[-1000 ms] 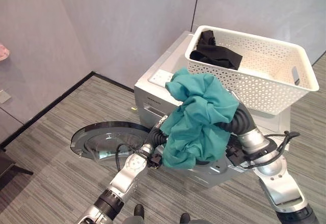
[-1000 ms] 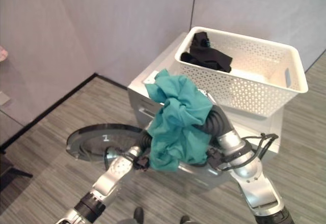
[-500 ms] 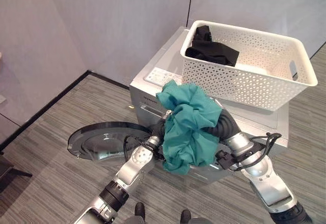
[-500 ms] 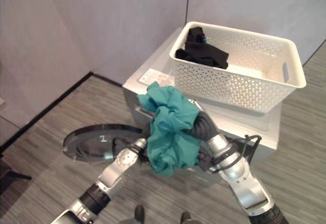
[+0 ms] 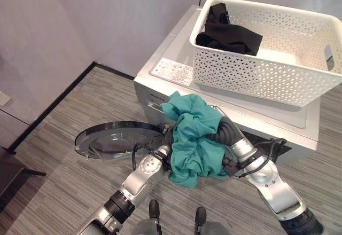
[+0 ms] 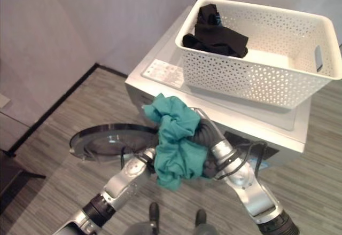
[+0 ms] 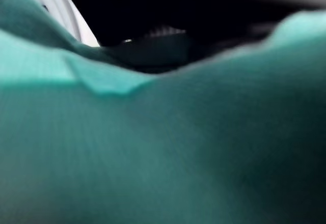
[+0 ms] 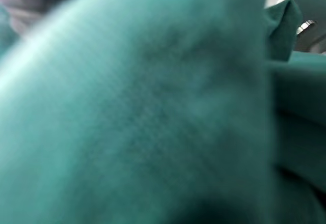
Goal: Grab the laundry basket,head to the washer,open it,put in the laundry and shut it.
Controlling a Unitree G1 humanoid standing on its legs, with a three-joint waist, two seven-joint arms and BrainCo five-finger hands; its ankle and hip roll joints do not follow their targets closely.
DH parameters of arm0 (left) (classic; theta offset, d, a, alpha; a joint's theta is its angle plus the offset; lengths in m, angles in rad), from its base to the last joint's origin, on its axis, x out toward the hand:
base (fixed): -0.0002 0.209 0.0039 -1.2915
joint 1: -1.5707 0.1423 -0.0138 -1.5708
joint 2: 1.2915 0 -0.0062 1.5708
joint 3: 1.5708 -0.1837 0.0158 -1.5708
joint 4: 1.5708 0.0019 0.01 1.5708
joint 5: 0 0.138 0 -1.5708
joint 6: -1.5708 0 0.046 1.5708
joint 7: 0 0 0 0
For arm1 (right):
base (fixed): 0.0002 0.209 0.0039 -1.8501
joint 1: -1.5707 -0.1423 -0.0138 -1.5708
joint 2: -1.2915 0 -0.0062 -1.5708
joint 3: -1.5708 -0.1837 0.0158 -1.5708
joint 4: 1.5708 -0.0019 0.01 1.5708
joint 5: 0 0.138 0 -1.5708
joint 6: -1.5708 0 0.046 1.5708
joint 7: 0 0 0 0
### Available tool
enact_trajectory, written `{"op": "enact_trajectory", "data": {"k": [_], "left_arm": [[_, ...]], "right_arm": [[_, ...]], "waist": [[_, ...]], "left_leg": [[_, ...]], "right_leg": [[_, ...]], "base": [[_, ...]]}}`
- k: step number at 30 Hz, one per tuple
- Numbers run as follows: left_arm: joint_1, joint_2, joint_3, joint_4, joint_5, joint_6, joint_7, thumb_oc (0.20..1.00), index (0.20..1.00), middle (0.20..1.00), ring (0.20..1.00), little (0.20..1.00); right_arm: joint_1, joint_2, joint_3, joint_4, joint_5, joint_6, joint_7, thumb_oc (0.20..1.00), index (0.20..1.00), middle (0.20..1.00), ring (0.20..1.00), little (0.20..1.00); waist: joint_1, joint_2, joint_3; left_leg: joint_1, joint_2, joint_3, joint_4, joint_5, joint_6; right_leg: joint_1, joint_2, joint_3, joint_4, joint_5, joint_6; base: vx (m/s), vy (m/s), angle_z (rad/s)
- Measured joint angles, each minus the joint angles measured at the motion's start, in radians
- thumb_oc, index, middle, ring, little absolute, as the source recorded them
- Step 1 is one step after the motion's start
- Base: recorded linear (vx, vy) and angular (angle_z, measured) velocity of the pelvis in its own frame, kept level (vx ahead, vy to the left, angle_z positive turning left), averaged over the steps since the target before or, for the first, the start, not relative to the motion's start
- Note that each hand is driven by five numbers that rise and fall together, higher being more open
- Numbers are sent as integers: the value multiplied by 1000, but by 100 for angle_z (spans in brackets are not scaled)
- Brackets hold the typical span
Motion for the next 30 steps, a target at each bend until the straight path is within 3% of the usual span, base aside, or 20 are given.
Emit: {"op": "enact_trajectory", "data": {"k": [12, 20, 30], "left_arm": [[8, 6, -34, 0, -31, 0, -22, 1000, 1000, 1000, 1000, 1000], [142, 90, -24, 22, 52, 2, -95, 1000, 1000, 1000, 1000, 1000], [263, 179, 112, 83, 139, 2, -137, 1000, 1000, 1000, 1000, 1000]], "right_arm": [[-27, 1, 23, 44, 2, 1, 17, 200, 200, 200, 200, 200], [55, -3, 48, 108, 94, -1, 84, 200, 200, 200, 200, 200], [197, -16, 36, 180, 267, 8, 171, 200, 200, 200, 200, 200]], "waist": [[21, -21, 30], [42, -22, 53], [46, -43, 92]], "left_leg": [[-9, -3, 5, -25, 10, 1], [-26, -2, 5, -22, 12, 1], [-26, 13, 38, -27, 17, 1]], "right_leg": [[-20, -1, 0, 0, -3, 4], [-32, 1, -6, 0, -5, 4], [-45, 0, 10, 0, 2, 0]], "base": [[0, 0, 0], [-30, -9, 2], [-35, 12, -6]]}}
